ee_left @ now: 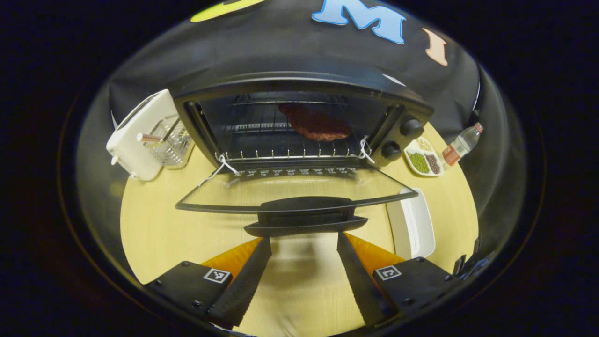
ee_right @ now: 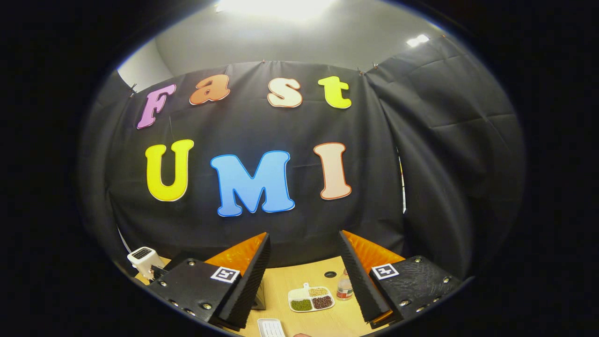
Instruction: Open the electric oven with the left hand, put the food in, and close the electric oven.
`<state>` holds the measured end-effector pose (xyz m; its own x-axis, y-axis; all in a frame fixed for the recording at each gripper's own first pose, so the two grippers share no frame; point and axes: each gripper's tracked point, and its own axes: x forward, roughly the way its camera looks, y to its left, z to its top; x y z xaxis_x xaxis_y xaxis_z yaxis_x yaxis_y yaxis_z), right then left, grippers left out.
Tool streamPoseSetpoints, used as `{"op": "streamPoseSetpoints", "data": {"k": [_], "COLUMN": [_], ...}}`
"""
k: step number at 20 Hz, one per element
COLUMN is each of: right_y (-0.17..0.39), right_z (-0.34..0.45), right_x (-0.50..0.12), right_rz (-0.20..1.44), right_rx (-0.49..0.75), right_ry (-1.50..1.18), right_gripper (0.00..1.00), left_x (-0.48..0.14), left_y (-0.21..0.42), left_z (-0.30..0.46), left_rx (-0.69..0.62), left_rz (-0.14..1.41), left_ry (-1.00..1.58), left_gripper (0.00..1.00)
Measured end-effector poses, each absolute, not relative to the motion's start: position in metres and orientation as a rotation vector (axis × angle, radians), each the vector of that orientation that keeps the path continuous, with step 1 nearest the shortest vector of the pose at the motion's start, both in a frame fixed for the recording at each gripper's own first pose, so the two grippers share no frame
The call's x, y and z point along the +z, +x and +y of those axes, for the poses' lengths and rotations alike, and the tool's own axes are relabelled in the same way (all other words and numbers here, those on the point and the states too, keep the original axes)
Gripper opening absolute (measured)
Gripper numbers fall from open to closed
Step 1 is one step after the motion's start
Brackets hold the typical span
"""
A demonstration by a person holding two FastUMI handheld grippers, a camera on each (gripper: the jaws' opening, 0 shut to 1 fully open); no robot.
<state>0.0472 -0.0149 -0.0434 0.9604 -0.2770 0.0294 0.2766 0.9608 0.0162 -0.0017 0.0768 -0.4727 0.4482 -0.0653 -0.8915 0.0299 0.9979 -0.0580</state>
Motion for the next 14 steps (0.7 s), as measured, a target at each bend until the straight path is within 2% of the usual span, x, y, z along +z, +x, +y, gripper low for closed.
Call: {"op": "streamPoseSetpoints", "data": {"k": [8, 9, 11, 12, 14], "right_y": [0.040, 0.039, 0.039, 0.039, 0.038], "right_z": [-0.033, -0.035, -0.036, -0.038, -0.038], "right_x": [-0.043, -0.044, -0.045, -0.047, -0.048], "right_rz": [-0.035, -0.034, -0.029, -0.027, -0.024], "right_rx": [-0.313, -0.316, -0.318, -0.317, -0.312], "right_ry": [0.014, 0.016, 0.018, 0.019, 0.020], "right_gripper": [0.88, 0.88, 0.87, 0.87, 0.87], "left_x": [-0.454, -0.450, -0.441, -0.435, -0.420], "left_y": [0.015, 0.016, 0.019, 0.019, 0.019], "left_z": [0.081, 0.081, 0.080, 0.079, 0.079], "left_rx": [-0.049, -0.051, -0.047, -0.046, -0.039], "left_rz": [1.043, 1.034, 1.011, 0.999, 0.956], "left_ry": [-0.031, -0.029, -0.020, -0.019, -0.008], "left_gripper": [0.96, 0.92, 1.00, 0.96, 0.96]}}
